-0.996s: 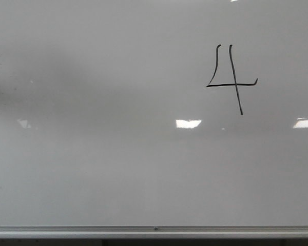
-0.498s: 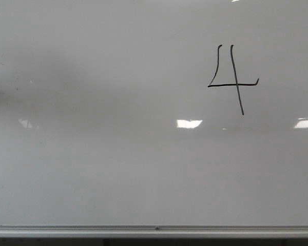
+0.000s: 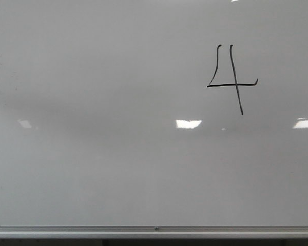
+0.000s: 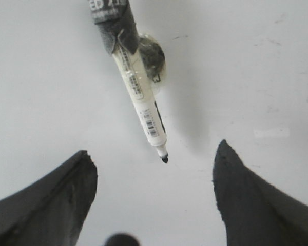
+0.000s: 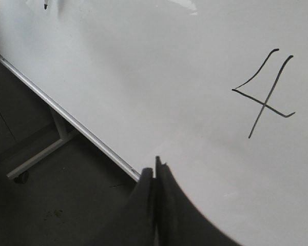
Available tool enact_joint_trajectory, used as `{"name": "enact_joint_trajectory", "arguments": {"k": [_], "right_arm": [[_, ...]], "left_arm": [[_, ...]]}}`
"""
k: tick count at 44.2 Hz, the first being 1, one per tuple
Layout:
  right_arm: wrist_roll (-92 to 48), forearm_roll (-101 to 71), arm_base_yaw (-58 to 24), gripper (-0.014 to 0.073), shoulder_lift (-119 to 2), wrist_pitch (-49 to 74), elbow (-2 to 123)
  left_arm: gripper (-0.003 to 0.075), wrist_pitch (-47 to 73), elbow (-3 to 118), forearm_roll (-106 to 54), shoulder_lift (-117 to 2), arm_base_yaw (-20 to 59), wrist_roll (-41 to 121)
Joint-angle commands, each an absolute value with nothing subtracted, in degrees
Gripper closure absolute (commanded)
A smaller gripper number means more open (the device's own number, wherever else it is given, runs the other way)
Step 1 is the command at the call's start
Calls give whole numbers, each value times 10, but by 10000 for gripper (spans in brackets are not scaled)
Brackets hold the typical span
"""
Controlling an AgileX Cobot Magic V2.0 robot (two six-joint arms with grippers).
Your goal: Write number 4 on whiteboard
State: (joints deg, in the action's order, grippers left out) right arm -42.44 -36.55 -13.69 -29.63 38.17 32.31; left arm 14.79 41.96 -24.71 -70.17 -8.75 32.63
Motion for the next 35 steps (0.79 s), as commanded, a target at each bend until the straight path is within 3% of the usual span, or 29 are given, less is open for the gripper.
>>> {"name": "enact_joint_trajectory", "arguments": {"k": [1,6,9,26,35], "right_arm": [[-425,-386,-133,709,-297,351,338],[-425,-386,-133,710,-297,352,338],[-425,-386,-133,710,-297,353,338],[-425,-386,-135,710,-297,353,338],[-425,-386,-135,711,-297,353,338]], "left_arm": [[248,122,404,-276,-614,-85,324],[253,143,376,-289,-526,-85,324],[297,160,362,-289,-466,-85,324],[736,269,324,-289,-132,-85,324],[741,271,324,-295,-36,-85,324]]}}
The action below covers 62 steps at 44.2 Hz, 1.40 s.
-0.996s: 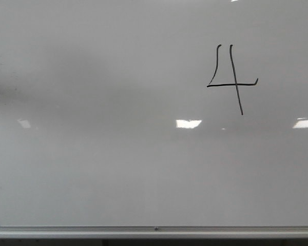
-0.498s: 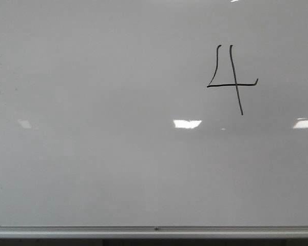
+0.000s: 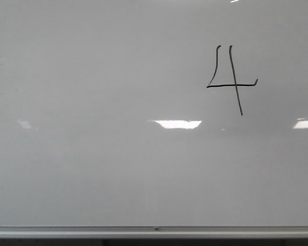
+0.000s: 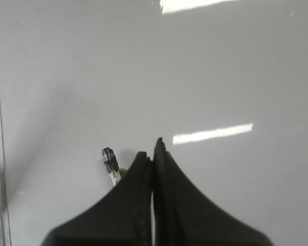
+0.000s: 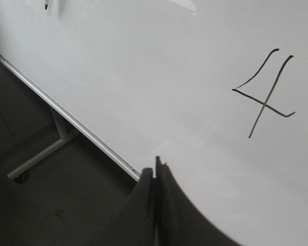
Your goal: Write number 4 on whiteboard
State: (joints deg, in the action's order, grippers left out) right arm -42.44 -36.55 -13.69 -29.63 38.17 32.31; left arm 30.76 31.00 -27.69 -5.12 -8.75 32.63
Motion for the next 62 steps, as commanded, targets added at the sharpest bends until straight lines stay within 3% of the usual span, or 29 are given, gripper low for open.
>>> {"name": "enact_joint_trajectory", "arguments": {"k": [1,42,62], "right_arm": [[-425,-386,-135,711,-297,353,338],[-425,-386,-135,711,-297,353,338],[-425,-386,-135,711,-296,357,338]], "left_arm": [[741,271,324,-297,-31,-85,324],[741,267,324,-289,-19,-85,321],[741,244,265,-67,13,-85,54]]}}
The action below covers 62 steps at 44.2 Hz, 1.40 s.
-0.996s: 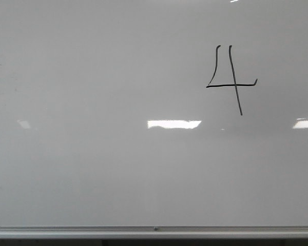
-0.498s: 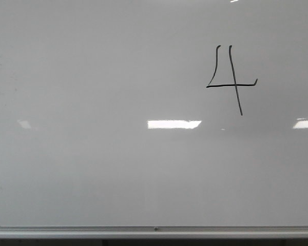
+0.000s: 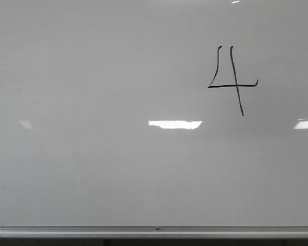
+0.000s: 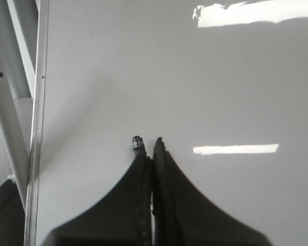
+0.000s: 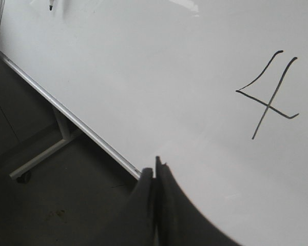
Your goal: Write number 4 on whiteboard
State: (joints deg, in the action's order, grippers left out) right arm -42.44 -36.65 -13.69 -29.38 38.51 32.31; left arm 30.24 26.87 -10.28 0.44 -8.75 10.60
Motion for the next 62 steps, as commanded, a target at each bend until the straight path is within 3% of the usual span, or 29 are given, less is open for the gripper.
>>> {"name": "enact_joint_trajectory", "arguments": {"k": [1,7,17,29,62], "right_arm": [[-425,-386,-135,711,-296,357,338],[-425,-386,-135,711,-296,358,338],[-425,-386,-135,711,-296,358,338],[-425,-386,-135,711,-296,358,338],[-425,-386,-135,711,-296,358,338]], "left_arm": [[741,239,257,-52,13,-85,43],[741,199,201,-28,13,-79,19],[741,103,121,-9,13,0,19],[741,-55,-8,-11,13,6,19],[741,-11,-7,-14,13,6,19]]}}
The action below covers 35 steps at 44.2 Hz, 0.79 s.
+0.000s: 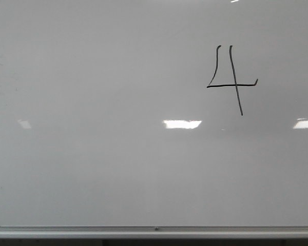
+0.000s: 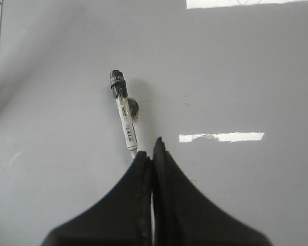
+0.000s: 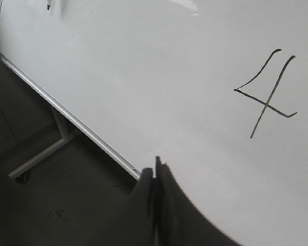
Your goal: Write number 4 on whiteboard
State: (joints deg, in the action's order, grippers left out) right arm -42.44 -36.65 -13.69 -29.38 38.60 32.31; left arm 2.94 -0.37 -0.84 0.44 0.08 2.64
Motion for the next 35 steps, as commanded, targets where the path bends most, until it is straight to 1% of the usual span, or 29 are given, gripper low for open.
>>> {"name": "enact_joint_trajectory", "arguments": {"k": [1,28,32,35], "right_arm": [[-425,-386,-135,711,-296,358,338],[-425,-386,-135,711,-296,356,338],[-425,-370,-135,711,-284,317,329],[-425,-349,-135,711,-262,263,300]], "left_arm": [[741,-11,-7,-14,13,6,19],[741,-11,-7,-14,13,6,19],[741,-11,-7,-14,13,6,19],[741,-11,-7,-14,13,6,19]]}}
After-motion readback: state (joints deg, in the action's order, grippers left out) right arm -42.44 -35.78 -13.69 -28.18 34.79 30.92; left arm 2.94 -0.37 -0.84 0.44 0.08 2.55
